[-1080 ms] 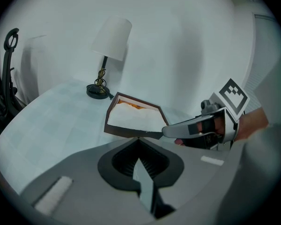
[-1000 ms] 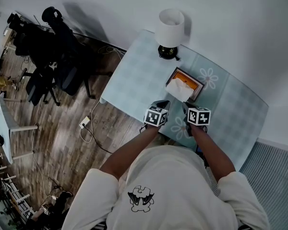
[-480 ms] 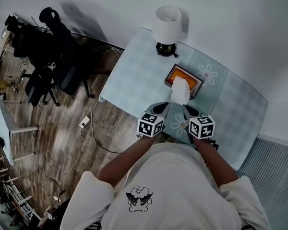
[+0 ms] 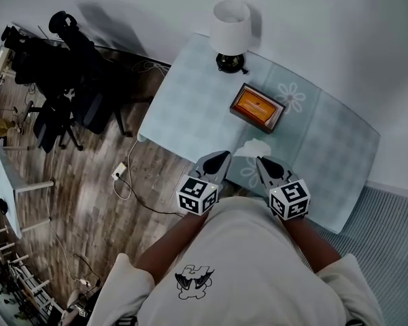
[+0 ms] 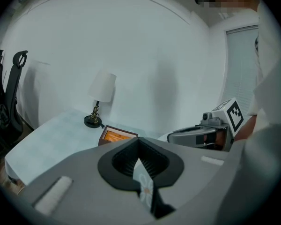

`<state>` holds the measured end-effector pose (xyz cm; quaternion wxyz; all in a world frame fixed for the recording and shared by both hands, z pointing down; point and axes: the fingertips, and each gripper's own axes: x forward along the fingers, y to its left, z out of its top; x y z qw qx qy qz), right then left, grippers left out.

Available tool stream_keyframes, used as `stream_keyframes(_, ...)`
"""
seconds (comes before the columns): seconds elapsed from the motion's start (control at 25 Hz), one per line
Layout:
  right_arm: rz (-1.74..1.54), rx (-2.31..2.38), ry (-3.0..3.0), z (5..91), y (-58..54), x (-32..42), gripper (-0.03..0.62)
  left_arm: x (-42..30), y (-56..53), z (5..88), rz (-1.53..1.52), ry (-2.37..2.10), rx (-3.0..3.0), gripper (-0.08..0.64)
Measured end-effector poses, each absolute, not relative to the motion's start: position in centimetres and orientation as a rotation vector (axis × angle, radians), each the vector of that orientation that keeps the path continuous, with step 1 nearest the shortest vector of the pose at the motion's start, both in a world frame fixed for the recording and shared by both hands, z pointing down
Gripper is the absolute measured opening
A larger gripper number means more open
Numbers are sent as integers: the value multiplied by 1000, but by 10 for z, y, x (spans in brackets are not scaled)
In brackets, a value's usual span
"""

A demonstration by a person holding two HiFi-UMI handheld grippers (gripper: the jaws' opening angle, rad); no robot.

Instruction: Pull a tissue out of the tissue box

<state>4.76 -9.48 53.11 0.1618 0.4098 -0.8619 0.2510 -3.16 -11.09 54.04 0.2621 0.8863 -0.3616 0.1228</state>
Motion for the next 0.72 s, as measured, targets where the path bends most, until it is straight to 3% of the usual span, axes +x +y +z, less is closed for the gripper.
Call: stream_keyframes(0.72, 626, 1165, -2545, 510, -75, 33, 14, -33, -101, 526, 269, -968, 2435, 5)
